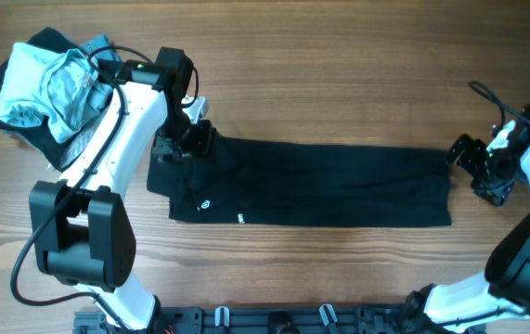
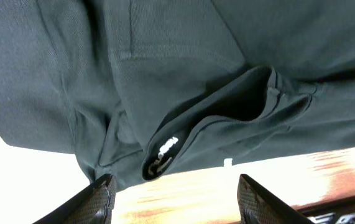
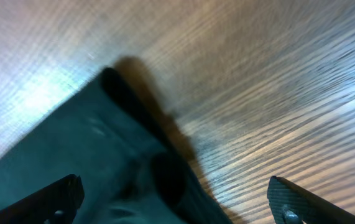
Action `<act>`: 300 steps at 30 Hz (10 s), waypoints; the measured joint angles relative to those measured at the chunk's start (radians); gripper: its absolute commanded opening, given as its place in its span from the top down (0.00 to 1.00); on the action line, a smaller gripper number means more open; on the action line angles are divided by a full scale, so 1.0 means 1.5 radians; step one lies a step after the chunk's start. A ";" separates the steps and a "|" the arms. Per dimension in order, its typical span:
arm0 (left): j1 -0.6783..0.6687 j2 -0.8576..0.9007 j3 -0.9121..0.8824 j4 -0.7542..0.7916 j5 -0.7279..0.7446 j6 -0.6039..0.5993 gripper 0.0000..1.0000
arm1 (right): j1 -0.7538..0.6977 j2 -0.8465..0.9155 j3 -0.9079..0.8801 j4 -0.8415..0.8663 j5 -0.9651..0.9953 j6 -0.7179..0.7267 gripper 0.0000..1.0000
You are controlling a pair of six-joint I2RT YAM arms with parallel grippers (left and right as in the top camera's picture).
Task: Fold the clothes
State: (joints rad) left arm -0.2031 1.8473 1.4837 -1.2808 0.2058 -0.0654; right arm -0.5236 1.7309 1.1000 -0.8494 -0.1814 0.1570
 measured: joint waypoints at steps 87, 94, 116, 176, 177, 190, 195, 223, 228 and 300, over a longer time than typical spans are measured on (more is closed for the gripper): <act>-0.093 -0.003 -0.280 0.467 0.234 -0.074 0.25 | 0.394 -0.067 0.017 0.007 -0.157 -0.029 0.73; -0.124 -0.003 -0.284 0.457 0.214 -0.118 0.15 | 0.394 -0.067 0.017 0.008 -0.152 -0.025 0.73; -0.033 0.038 -0.309 0.508 0.411 -0.014 0.20 | 0.394 -0.067 0.017 0.019 -0.147 -0.024 0.72; -0.262 -0.028 0.209 0.097 -0.011 -0.170 0.78 | 0.352 -0.067 0.017 0.036 -0.209 -0.088 0.36; -0.245 -0.047 0.216 0.086 -0.043 -0.168 0.78 | 0.360 -0.067 0.017 0.038 -0.252 -0.109 0.32; -0.116 -0.040 0.218 0.040 -0.042 -0.137 0.49 | 0.558 0.015 0.016 0.107 -0.125 0.083 0.60; -0.116 -0.012 0.217 0.040 -0.034 -0.132 0.44 | 0.557 0.014 0.016 0.146 -0.132 0.113 0.84; -0.233 0.119 0.215 0.037 0.019 -0.132 0.46 | 0.487 -0.105 0.011 -0.093 0.005 0.133 0.48; -0.234 0.124 0.215 0.005 0.008 -0.125 0.69 | 0.487 -0.097 0.009 -0.055 0.050 0.137 0.55; -0.029 -0.007 -0.266 0.725 0.108 -0.324 0.32 | 0.446 -0.065 0.006 0.189 -0.199 0.037 0.72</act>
State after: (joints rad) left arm -0.2462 1.8366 1.0855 -0.1940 0.3683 -0.5514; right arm 0.1459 1.6341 1.1091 -0.5652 -0.4805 0.2123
